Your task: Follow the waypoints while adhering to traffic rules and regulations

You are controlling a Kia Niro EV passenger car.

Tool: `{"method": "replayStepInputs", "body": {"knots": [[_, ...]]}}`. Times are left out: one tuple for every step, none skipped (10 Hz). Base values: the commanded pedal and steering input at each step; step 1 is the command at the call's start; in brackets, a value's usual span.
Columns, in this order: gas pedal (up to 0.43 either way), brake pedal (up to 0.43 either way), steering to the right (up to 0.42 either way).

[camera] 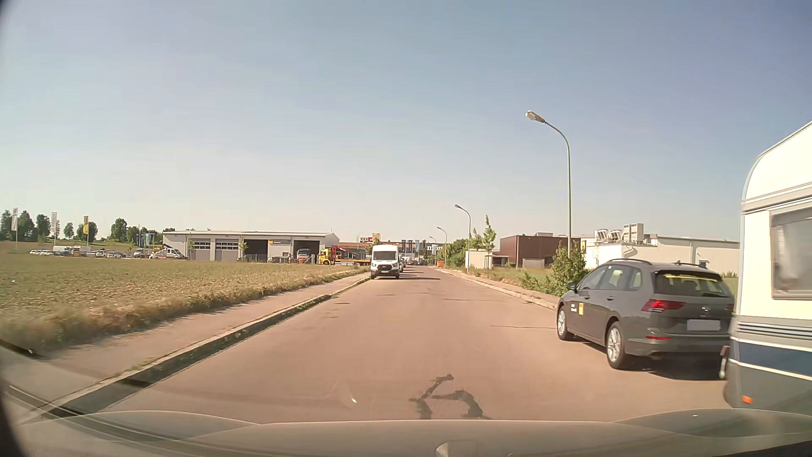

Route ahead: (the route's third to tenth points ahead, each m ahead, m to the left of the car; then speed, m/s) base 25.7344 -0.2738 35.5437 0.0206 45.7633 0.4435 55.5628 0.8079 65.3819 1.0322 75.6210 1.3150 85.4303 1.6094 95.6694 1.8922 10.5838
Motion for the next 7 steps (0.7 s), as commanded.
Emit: {"method": "replayStepInputs", "body": {"knots": [[0.118,0.000,0.020],[0.118,0.000,0.020],[0.118,0.000,0.019],[0.138,0.000,0.018],[0.157,0.000,0.017],[0.157,0.000,0.013],[0.169,0.000,0.007]]}}
